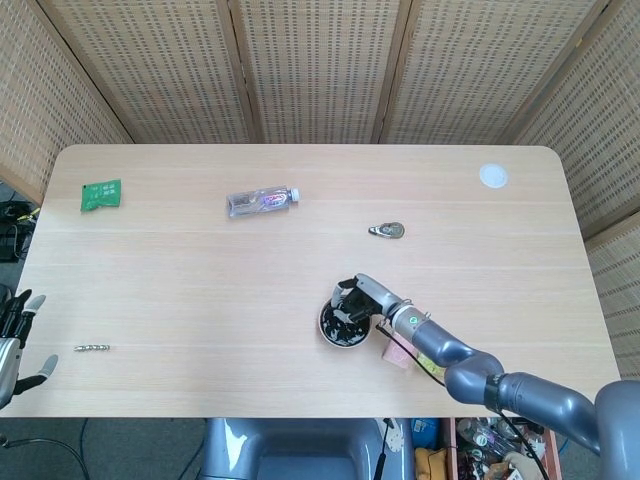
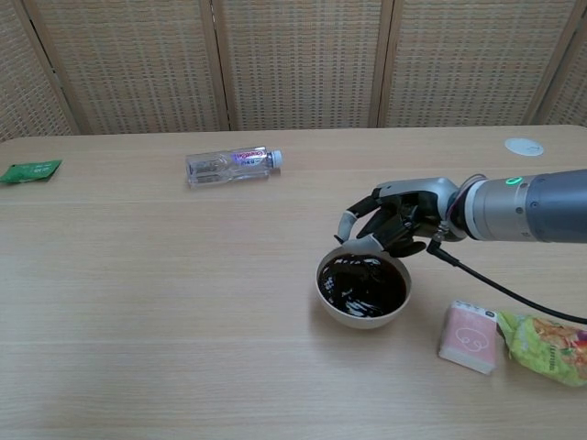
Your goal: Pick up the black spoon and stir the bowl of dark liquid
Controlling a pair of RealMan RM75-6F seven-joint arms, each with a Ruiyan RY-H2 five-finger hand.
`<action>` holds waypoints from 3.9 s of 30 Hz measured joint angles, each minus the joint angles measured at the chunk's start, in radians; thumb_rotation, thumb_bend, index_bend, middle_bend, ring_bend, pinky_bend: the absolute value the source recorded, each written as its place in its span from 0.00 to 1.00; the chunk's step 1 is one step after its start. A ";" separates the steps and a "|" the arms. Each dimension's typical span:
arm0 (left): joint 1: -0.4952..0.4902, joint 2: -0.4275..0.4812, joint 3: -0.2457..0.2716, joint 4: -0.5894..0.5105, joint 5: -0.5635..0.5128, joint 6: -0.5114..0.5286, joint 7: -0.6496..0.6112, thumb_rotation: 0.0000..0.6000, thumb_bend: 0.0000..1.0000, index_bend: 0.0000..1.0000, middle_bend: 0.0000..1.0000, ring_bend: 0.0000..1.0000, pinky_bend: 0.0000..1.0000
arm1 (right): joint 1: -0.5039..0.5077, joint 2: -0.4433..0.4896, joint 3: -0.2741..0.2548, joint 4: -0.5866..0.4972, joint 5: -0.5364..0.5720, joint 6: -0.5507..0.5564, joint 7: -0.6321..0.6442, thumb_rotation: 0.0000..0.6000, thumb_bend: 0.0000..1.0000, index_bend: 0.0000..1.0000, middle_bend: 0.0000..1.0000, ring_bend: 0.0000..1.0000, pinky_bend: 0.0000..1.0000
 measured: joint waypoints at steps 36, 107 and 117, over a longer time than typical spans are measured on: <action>0.005 -0.003 0.001 0.012 -0.001 0.001 -0.012 1.00 0.32 0.00 0.00 0.00 0.00 | 0.024 -0.014 -0.011 0.001 0.036 -0.002 -0.043 1.00 0.69 0.66 0.95 0.96 1.00; -0.003 -0.008 0.004 0.007 0.015 -0.004 -0.009 1.00 0.32 0.00 0.00 0.00 0.00 | -0.016 0.086 -0.044 -0.097 0.091 0.000 -0.118 1.00 0.69 0.67 0.95 0.96 1.00; 0.000 -0.009 0.006 0.008 0.017 -0.001 -0.010 1.00 0.32 0.00 0.00 0.00 0.00 | -0.020 0.107 -0.041 -0.080 0.074 -0.024 -0.111 1.00 0.69 0.67 0.94 0.96 1.00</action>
